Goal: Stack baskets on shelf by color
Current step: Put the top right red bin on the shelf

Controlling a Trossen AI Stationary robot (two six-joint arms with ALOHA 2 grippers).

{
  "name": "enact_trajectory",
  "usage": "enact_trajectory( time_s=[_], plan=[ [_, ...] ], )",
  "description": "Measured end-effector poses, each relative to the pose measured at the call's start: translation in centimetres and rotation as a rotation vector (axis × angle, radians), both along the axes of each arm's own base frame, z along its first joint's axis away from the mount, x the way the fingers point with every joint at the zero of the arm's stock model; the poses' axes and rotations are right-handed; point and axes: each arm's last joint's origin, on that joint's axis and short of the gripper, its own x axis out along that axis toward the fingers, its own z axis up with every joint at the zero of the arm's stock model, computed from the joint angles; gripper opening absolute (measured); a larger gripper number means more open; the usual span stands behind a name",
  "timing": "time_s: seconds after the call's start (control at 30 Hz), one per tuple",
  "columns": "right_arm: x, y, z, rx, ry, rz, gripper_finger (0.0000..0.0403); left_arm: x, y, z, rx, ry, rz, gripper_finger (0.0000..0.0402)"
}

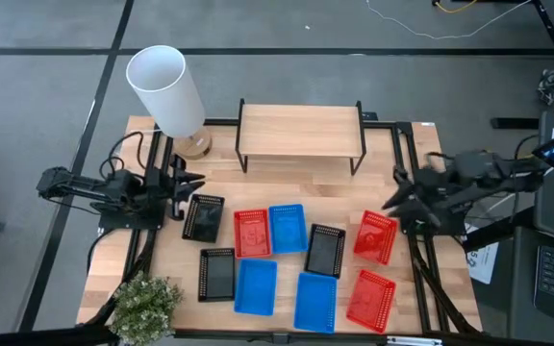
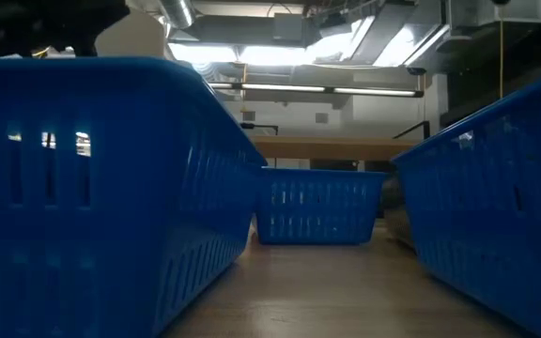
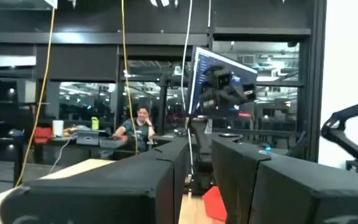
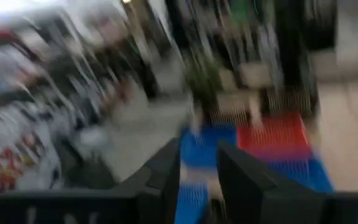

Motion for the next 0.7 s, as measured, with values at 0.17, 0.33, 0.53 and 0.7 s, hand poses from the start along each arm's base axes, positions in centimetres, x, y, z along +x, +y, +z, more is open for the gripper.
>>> enact_trajectory(
  time_s=[0.17,0.33,0.53,0.7],
  plan=[
    [2.8,0.8,-1.1,-0.001,0.618,-0.057,0.0103,0.5,-0.1,1.1,0.080,0.135,0.018,0.0069],
    [5.3,2.2,-4.6,0.091,1.058,-0.167,0.0103,1.3,-0.1,3.0,0.121,0.320,0.066,0.0069],
    [8.6,5.3,-7.9,0.072,1.158,-0.110,0.0103,2.4,0.1,4.5,0.188,0.397,0.190,0.0069],
    [10.5,7.8,-10.3,-0.049,1.159,-0.122,0.0103,2.8,0.1,5.1,0.199,0.421,0.250,0.0069]
  ],
)
